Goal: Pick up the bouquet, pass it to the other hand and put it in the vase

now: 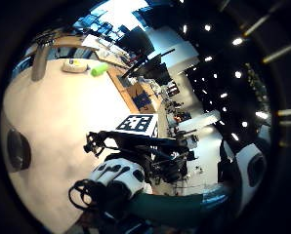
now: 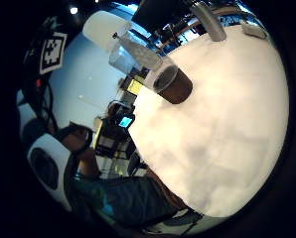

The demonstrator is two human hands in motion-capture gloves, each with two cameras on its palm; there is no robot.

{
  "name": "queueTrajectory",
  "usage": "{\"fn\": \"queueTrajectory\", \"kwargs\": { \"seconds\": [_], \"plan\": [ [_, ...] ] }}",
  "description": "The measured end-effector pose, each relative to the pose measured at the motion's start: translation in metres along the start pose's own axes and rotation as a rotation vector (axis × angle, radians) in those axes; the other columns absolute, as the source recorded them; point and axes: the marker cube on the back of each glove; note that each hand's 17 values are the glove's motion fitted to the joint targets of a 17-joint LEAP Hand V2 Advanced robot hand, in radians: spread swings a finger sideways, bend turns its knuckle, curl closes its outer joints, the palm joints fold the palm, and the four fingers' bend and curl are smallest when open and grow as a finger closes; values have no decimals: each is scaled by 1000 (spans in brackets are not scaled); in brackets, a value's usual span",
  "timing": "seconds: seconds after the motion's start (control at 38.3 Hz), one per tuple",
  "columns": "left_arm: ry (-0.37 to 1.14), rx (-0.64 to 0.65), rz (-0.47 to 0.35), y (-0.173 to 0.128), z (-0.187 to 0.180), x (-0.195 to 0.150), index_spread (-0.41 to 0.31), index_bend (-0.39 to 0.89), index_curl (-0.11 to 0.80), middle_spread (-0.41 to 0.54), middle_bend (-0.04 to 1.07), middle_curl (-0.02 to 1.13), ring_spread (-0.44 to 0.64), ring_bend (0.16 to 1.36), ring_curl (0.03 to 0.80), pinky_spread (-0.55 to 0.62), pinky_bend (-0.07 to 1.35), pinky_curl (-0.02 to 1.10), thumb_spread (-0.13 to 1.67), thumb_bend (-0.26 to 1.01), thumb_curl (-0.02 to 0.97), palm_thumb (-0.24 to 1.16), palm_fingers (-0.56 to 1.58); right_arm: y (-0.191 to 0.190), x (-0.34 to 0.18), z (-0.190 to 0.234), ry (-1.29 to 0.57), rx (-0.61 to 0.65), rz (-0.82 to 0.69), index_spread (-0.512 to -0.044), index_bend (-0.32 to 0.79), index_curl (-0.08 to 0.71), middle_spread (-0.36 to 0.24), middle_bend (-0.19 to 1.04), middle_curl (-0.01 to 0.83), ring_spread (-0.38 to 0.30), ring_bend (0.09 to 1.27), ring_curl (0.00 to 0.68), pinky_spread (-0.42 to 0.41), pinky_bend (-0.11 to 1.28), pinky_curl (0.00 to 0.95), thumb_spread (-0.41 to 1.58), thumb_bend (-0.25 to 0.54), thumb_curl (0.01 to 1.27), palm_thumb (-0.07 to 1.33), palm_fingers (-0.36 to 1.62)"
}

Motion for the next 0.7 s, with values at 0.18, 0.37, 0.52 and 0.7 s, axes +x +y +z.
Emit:
{"fn": "queueTrajectory", "kwargs": {
  "seconds": [0.18,0.37,0.52,0.7],
  "plan": [
    [-57,68,65,-5,-33,36,-350,433,493,-372,789,607,-368,905,493,-400,623,463,432,-31,652,790,1418,24,9,-36,82,-14,-9,-238,176,570,-125,684,573,-165,899,513,-310,675,468,501,-59,746,853,1204],
    [-276,199,249,-8,-94,89,-355,442,517,-374,808,616,-372,922,505,-403,653,474,423,-33,679,787,1400,65,38,-100,94,139,138,-267,134,507,-122,530,510,-131,688,446,-104,590,437,701,-38,692,798,970],
    [-195,330,160,-2,-143,119,-358,446,534,-374,818,619,-373,930,510,-403,665,479,419,-33,697,784,1390,98,67,-151,155,241,197,-274,119,462,-120,475,484,-122,612,409,-18,511,396,781,-31,662,793,998],
    [-202,452,170,-4,-194,127,-359,445,549,-374,826,621,-369,936,514,-403,672,481,415,-33,718,784,1383,119,72,-179,196,322,234,-276,117,426,-116,427,468,-117,547,393,41,454,372,828,-29,636,795,1030]
  ]
}}
